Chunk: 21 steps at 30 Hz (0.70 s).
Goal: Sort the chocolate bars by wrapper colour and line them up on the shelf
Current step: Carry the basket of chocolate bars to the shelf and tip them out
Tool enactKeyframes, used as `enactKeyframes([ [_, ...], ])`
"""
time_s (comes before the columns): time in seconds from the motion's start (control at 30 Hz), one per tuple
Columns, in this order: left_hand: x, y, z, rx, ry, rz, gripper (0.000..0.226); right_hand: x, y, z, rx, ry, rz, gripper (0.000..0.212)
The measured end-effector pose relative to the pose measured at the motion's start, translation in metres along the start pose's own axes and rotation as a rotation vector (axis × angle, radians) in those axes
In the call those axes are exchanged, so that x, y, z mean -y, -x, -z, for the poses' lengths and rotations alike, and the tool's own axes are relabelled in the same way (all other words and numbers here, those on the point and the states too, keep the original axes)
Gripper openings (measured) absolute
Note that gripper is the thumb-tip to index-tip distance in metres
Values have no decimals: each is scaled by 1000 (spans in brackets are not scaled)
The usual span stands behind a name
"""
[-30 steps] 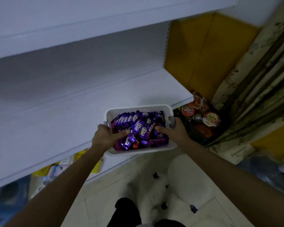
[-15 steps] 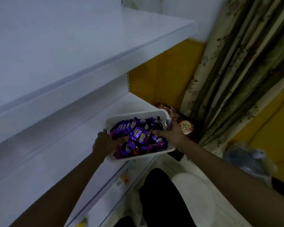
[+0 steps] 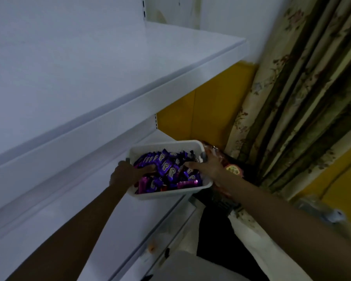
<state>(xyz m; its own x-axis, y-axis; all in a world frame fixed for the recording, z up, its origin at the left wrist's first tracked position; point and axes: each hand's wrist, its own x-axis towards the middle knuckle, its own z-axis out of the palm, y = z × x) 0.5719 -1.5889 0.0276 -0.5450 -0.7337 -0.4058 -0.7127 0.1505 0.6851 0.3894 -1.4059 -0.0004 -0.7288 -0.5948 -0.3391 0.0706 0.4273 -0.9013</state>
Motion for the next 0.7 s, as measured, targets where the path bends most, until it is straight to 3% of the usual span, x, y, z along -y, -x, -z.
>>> enactKeyframes([
  [0.13,-6,-37,-4,-114,-32,48,121,13,-69,5,211,110,34,39],
  [0.23,-7,-62,-15,-239,-16,109,107,22,-125,0,334,136,93,68],
  [0.33,0,-77,-20,-262,-33,159,80,22,-171,-12,412,270,171,41],
  [0.43,12,-93,-17,-272,-91,201,63,28,-207,-19,443,334,224,41],
  [0.53,35,-111,-19,-311,-4,211,52,18,-235,-27,501,330,334,40],
  [0.7,63,-137,-40,-548,50,157,36,-22,-265,-48,454,178,449,43],
])
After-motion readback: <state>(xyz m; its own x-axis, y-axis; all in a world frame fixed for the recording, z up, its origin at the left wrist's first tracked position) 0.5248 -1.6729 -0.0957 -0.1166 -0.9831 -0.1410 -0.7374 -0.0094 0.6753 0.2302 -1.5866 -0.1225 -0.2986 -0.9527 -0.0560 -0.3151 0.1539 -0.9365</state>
